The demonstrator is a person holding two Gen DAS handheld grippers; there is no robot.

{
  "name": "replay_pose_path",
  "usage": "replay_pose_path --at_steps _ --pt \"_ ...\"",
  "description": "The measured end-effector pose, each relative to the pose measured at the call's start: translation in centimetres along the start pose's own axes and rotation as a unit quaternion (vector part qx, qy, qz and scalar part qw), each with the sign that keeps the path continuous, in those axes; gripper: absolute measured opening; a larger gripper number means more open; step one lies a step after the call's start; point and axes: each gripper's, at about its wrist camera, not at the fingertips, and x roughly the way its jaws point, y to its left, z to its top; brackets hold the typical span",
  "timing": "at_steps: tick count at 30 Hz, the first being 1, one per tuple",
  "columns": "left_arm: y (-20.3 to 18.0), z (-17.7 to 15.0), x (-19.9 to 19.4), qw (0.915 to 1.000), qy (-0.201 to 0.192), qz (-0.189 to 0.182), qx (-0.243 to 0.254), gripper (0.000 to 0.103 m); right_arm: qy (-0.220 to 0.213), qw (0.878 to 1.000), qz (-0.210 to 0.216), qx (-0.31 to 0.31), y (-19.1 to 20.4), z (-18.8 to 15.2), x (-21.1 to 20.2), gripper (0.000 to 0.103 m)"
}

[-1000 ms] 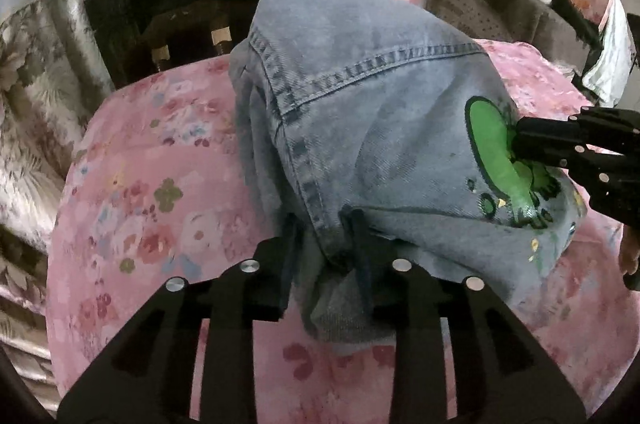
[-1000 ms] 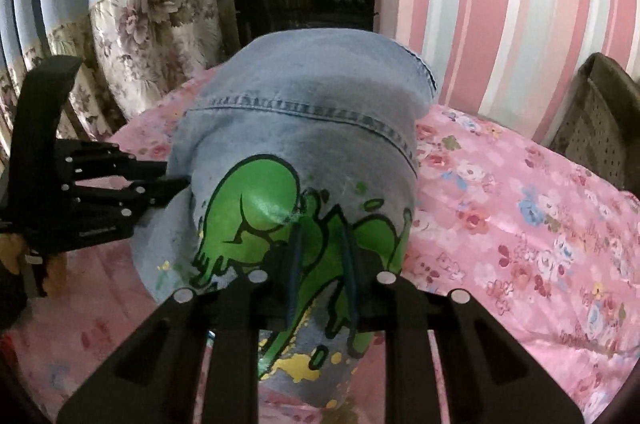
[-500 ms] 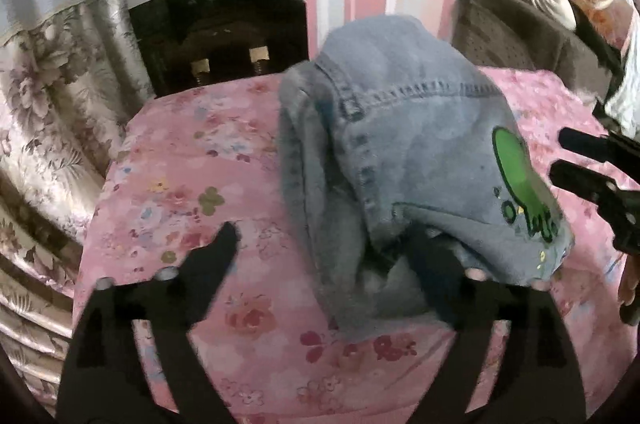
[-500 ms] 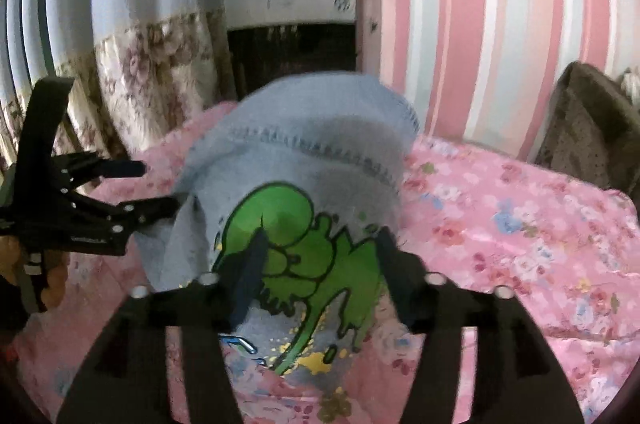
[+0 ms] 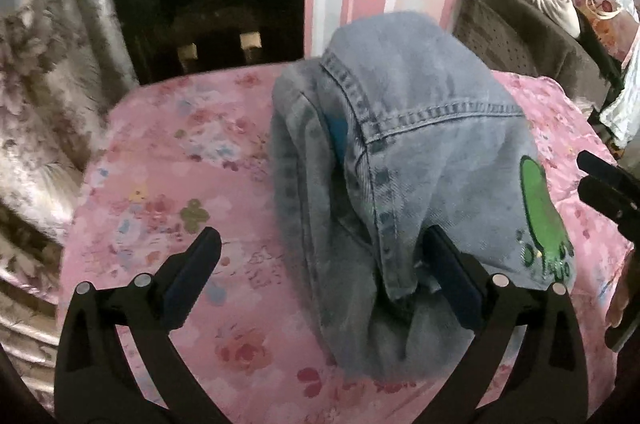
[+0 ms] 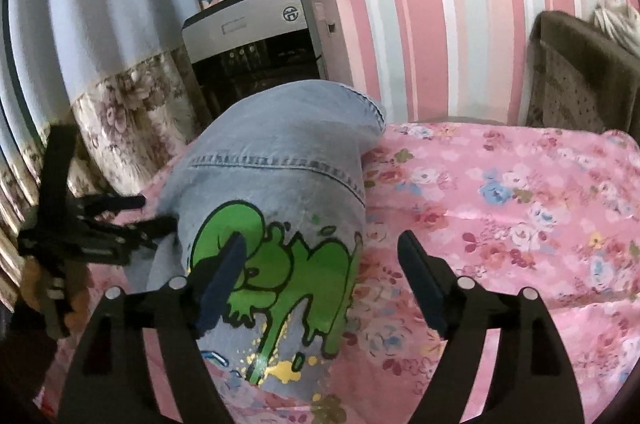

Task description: Fold large clothes

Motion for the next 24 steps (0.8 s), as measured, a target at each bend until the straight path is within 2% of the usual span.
replay_pose_path --at_steps 6,7,9,12,14,16,18,19,20,22,24 --pt "1.5 -2.2 2.5 0.9979 0.008 -0.06 -0.025 0.1 0.03 0.999 0.004 0.01 0.1 -2.2 2.3 0.079" --pt "1.7 -2.5 2.8 0.9974 0.005 -0.064 -0.032 0.1 0.023 1.0 0.001 0.013 0.1 -2.5 2.4 0.079" --pt "1.5 -2.9 3.0 0.9973 -0.006 -0.062 -0.037 0.1 0.008 1.0 0.003 0.03 -0.1 -3.1 2.5 0.08" --pt "0.9 -3.0 2.9 0.9984 -0.018 -0.047 -0.025 0.1 0.014 0.999 0.013 0.05 -0.5 -3.1 3.3 0.08" --pt "1.0 -3.0 3.1 0.9981 -0.015 -0.054 -0.027 0.1 0.016 0.998 0.017 0.053 -0.5 -3.1 3.8 0.08" --pt "1.0 -3.0 3.1 0.9976 -0.012 -0.062 -0.028 0.096 0.021 0.998 0.023 0.058 -0.6 -3.1 4.3 0.08" --pt "0.7 -3.0 2.9 0.9981 -0.015 -0.056 -0.021 0.093 0.028 0.998 0.023 0.056 -0.5 -3.1 4.8 0.079" --pt "0.6 -3.0 2.9 0.9984 -0.016 -0.051 -0.017 0.09 0.033 0.998 0.027 0.056 -0.4 -3.1 4.9 0.071" --pt "0.3 -3.0 2.7 0.9987 -0.017 -0.046 -0.012 0.089 0.037 0.997 0.032 0.052 -0.3 -3.1 5.0 0.071" --pt "-0.1 -3.0 2.4 0.9985 -0.015 -0.052 -0.006 0.072 0.042 0.998 0.031 0.044 -0.1 -3.1 5.0 0.069" --pt "-0.7 -2.9 2.0 0.9983 -0.013 -0.057 0.003 0.061 0.044 0.997 0.034 0.047 -0.2 -3.1 5.0 0.068"
